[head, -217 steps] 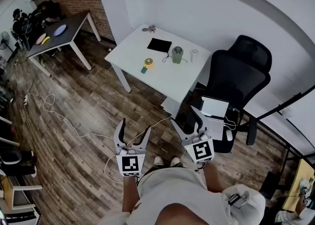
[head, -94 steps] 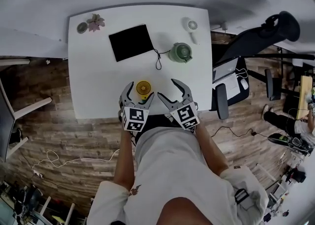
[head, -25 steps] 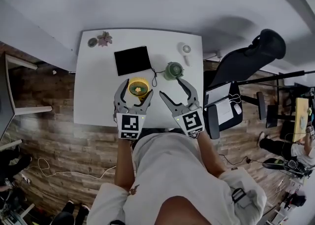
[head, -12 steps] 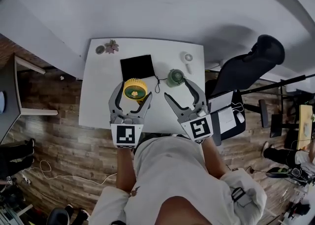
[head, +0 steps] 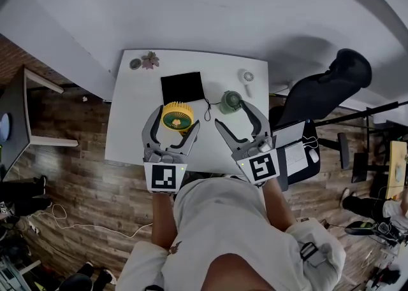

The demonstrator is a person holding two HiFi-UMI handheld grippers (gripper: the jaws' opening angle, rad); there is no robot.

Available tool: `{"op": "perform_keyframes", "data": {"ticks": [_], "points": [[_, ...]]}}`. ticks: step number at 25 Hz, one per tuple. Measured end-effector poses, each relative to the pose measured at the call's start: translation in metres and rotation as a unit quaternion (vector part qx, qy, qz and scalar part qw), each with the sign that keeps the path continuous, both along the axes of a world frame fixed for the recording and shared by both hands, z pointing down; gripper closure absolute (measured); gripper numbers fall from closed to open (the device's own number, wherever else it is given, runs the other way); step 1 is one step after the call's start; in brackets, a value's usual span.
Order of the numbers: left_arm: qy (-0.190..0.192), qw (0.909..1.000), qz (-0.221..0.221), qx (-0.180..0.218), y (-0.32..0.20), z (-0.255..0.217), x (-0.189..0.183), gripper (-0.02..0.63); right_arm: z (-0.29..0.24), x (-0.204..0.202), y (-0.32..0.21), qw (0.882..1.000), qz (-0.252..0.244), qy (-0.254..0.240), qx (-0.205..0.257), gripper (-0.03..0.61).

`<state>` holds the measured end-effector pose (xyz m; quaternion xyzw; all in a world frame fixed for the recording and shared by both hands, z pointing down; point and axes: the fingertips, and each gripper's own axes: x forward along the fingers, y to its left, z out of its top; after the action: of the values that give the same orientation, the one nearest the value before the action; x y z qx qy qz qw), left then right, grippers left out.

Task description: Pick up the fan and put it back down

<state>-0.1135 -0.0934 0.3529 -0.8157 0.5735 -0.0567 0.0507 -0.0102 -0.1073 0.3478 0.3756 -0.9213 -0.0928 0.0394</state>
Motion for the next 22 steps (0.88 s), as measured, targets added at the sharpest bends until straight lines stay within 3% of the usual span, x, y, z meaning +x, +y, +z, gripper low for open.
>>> {"op": "perform_keyframes", "data": {"ticks": [12, 22], "points": [[-0.014, 0.9934, 0.036, -0.108, -0.014, 0.090, 0.005, 0.229, 0.074, -0.004, -0.005, 0.995, -0.005, 0.061, -0.076, 0.270], [-0.011, 0.9763, 0.061, -0.208, -0.017, 0.174, 0.002, 0.229, 0.153, -0.010, -0.003, 0.981, 0.001, 0.085, -0.174, 0.270]]}}
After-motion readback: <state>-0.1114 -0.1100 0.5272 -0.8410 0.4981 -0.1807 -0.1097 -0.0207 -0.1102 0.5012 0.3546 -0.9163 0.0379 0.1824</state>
